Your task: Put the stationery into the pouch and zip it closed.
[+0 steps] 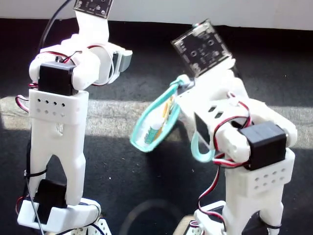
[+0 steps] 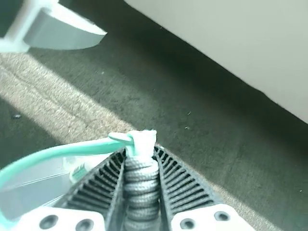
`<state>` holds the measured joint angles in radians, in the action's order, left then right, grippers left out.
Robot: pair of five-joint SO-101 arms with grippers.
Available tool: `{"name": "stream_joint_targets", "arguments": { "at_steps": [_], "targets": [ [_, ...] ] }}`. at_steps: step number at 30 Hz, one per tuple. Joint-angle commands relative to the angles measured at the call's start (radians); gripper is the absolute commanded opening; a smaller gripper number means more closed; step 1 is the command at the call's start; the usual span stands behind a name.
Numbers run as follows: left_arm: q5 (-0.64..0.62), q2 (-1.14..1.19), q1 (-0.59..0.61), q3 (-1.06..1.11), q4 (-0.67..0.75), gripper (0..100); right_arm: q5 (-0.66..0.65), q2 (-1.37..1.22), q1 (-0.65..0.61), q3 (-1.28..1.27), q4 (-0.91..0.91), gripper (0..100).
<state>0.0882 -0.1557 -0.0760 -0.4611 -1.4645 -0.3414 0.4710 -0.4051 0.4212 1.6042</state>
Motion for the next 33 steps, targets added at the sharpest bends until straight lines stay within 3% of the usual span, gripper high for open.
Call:
{"name": "stream_joint_targets", "arguments": {
  "at_steps": [1,10,17,26,33],
  "targets": [
    [0.003,-0.028,0.031,-0.036,0.021,22,-0.009,-0.018,0.064,-0.001,-0.097,0.5],
    [0.005,-0.027,0.061,-0.035,0.021,22,-0.009,-0.148,0.096,0.001,-0.357,0.5],
    [0.005,-0.03,0.056,-0.035,0.02,22,-0.011,-0.168,0.091,0.001,-0.432,0.5],
    [0.005,-0.027,0.042,-0.036,-0.011,22,-0.011,-0.168,0.09,0.137,-0.429,0.5],
    [0.003,-0.027,0.03,-0.036,0.025,22,-0.006,-0.176,0.09,0.298,-0.329,0.5]
  ]
}}
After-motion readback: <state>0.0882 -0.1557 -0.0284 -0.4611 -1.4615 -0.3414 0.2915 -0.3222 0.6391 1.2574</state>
